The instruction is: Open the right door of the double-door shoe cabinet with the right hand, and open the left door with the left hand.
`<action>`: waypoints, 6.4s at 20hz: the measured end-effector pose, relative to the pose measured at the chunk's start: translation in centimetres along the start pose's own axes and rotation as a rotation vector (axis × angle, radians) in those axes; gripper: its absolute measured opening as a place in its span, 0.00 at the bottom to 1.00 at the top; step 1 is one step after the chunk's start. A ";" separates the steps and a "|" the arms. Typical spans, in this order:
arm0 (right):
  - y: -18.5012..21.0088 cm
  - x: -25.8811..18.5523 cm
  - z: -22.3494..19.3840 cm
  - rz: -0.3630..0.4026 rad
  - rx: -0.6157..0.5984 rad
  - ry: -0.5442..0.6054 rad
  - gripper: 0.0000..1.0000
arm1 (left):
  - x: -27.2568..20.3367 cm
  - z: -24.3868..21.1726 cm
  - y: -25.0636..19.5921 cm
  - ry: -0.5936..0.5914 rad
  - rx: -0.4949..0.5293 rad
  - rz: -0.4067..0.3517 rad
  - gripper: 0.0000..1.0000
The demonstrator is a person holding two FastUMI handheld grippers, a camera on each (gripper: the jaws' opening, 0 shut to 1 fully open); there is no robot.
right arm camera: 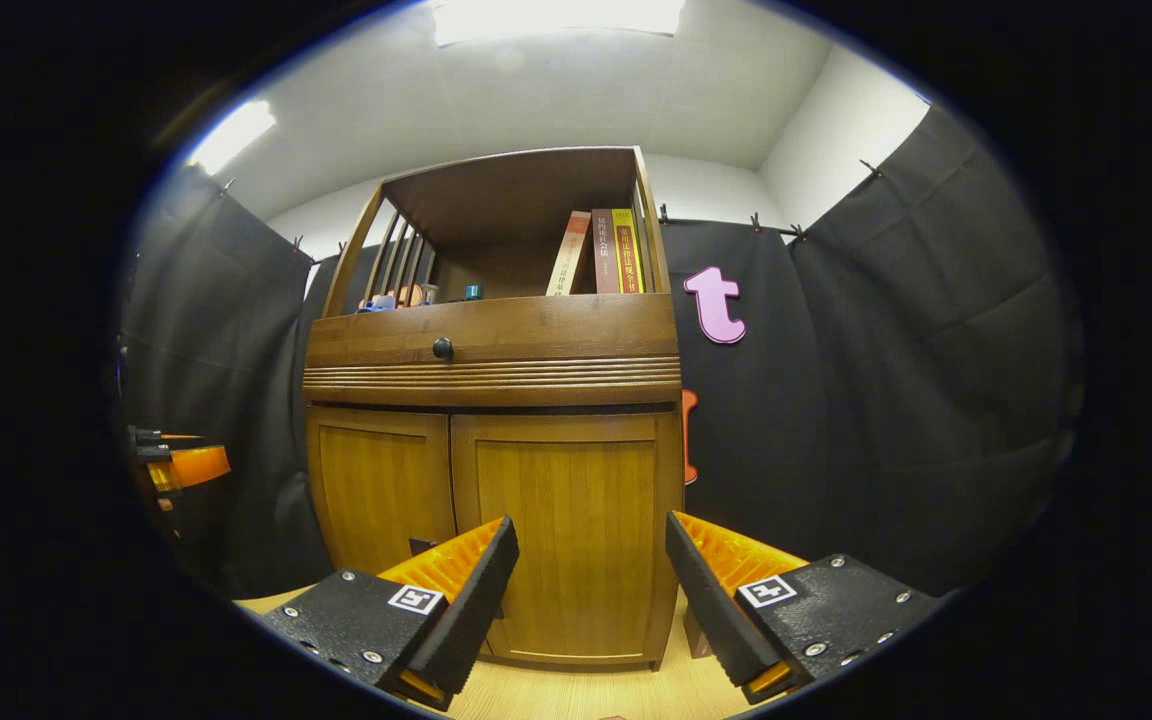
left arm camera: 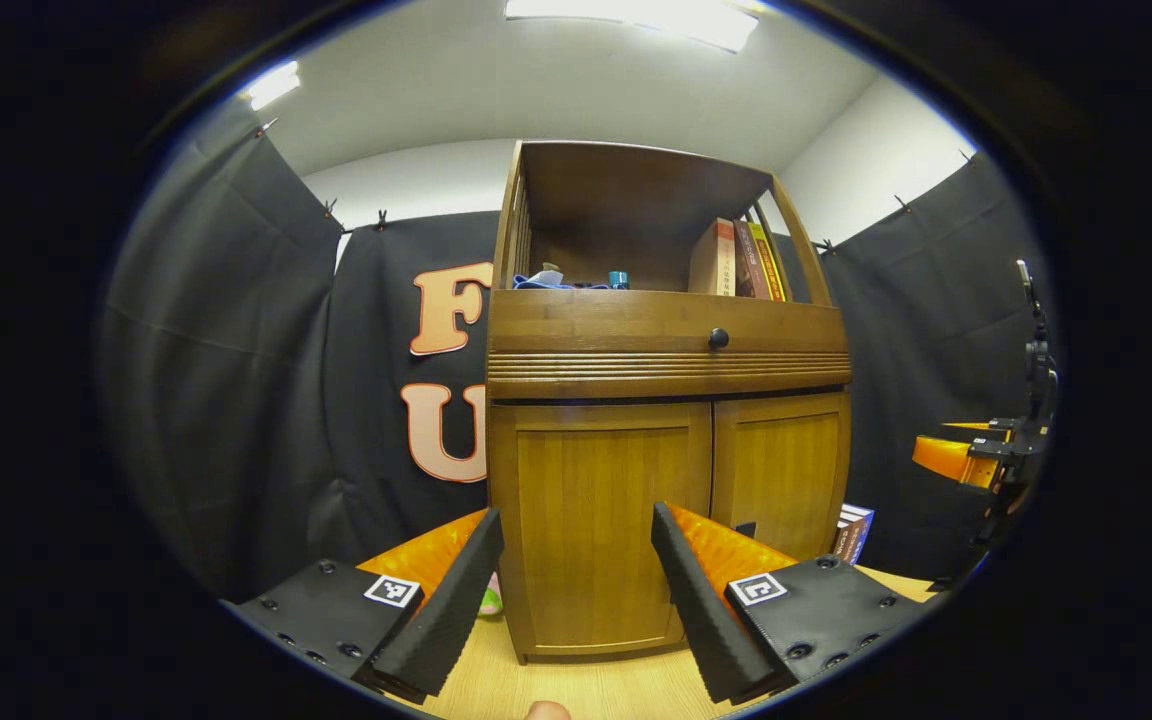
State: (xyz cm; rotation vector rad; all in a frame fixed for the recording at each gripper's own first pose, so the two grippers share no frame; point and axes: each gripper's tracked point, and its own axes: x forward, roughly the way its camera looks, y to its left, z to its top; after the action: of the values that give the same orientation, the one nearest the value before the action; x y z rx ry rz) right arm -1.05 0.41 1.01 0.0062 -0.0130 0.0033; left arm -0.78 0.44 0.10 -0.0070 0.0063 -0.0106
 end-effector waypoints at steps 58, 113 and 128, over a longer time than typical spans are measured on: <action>13.8 15.7 -22.4 0.085 0.032 0.263 0.35 | -2.6 -3.5 6.5 0.027 0.034 0.095 0.95; 1.2 -2.3 -17.4 0.142 0.002 0.256 0.18 | -5.8 -3.7 -0.8 0.043 0.014 0.017 0.95; -6.5 -4.9 -16.7 0.020 -0.039 0.234 0.07 | -4.7 -5.3 -3.5 0.071 0.000 -0.010 0.95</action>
State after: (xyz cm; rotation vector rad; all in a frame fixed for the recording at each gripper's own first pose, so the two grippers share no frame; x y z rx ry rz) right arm -5.71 -6.02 -15.80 -0.0338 0.2212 0.0240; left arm -5.52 -3.08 -5.18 -0.0065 0.0774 -0.0205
